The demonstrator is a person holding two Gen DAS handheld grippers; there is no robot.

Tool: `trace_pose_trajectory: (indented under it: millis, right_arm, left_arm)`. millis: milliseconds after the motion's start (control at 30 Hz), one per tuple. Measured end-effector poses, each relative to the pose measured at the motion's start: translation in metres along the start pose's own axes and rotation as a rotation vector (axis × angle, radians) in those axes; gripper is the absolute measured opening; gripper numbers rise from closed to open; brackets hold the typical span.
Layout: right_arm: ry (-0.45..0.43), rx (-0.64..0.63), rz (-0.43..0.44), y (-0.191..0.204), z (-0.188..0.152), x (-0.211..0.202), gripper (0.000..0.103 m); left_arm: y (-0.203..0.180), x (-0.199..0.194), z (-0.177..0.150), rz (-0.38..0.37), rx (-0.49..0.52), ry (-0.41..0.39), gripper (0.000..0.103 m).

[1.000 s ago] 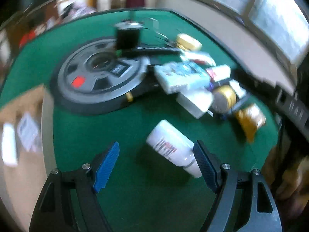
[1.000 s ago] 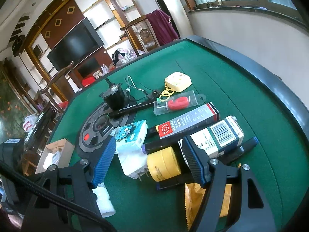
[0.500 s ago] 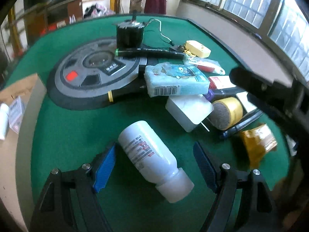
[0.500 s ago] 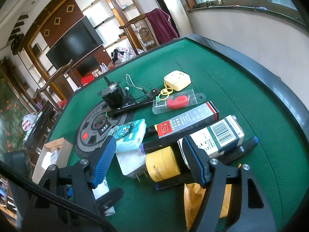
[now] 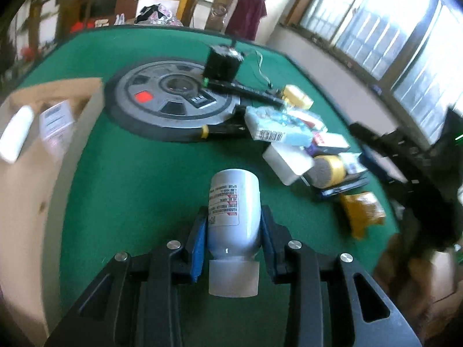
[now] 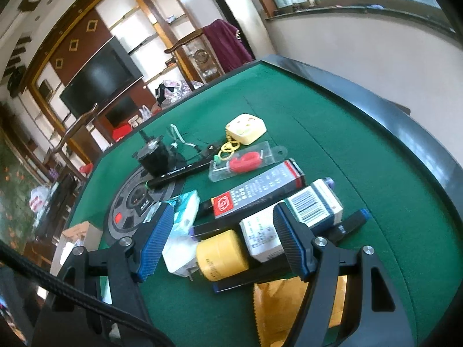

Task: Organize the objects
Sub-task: 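Hold the white bottle with the left gripper while the right grasps the white charger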

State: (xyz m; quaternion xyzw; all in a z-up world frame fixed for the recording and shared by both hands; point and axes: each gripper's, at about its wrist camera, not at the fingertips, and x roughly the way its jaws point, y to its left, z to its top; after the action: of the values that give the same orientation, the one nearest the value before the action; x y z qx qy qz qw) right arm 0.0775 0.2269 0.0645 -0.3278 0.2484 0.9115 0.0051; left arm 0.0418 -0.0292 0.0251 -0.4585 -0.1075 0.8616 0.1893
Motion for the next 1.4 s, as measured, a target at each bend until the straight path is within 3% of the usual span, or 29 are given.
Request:
trace_pose_trajectory:
  millis: [200, 300, 400, 533, 733, 900, 1000, 1167, 1300, 1400]
  right_arm:
    - [-0.004, 0.062, -0.013, -0.023, 0.008, -0.009, 0.070]
    - [0.017, 0.025, -0.032, -0.029, 0.010, -0.020, 0.070]
    - [0.064, -0.050, -0.037, -0.027, 0.011, -0.028, 0.070]
    - [0.113, -0.167, -0.032, -0.006, 0.004, -0.030, 0.070]
    - [0.174, -0.333, -0.055, 0.046, -0.020, 0.002, 0.070]
    - [0.210, -0.337, -0.034, 0.079, -0.015, 0.020, 0.070]
    - [0.252, -0.275, -0.024, 0.085, 0.002, 0.040, 0.070]
    - [0.280, -0.237, -0.075, 0.090, 0.021, 0.065, 0.070]
    - [0.375, -0.241, -0.104, 0.096, 0.025, 0.097, 0.070]
    - [0.486, -0.226, 0.040, 0.105, 0.013, 0.100, 0.070]
  left_arm:
    - [0.023, -0.064, -0.013, -0.022, -0.002, -0.116, 0.029]
    - [0.032, -0.093, -0.021, -0.003, 0.041, -0.200, 0.029]
    - [0.046, -0.106, -0.027, -0.002, 0.042, -0.230, 0.029]
    - [0.063, -0.105, -0.034, -0.011, -0.003, -0.210, 0.029]
    - [0.076, -0.104, -0.044, 0.004, -0.024, -0.213, 0.029]
    - [0.086, -0.108, -0.046, -0.001, -0.041, -0.224, 0.029]
    - [0.090, -0.107, -0.048, -0.015, -0.046, -0.219, 0.029]
    - [0.098, -0.104, -0.048, -0.031, -0.051, -0.207, 0.029]
    - [0.103, -0.105, -0.047, -0.037, -0.057, -0.205, 0.029]
    - [0.107, -0.108, -0.047, -0.032, -0.058, -0.215, 0.029]
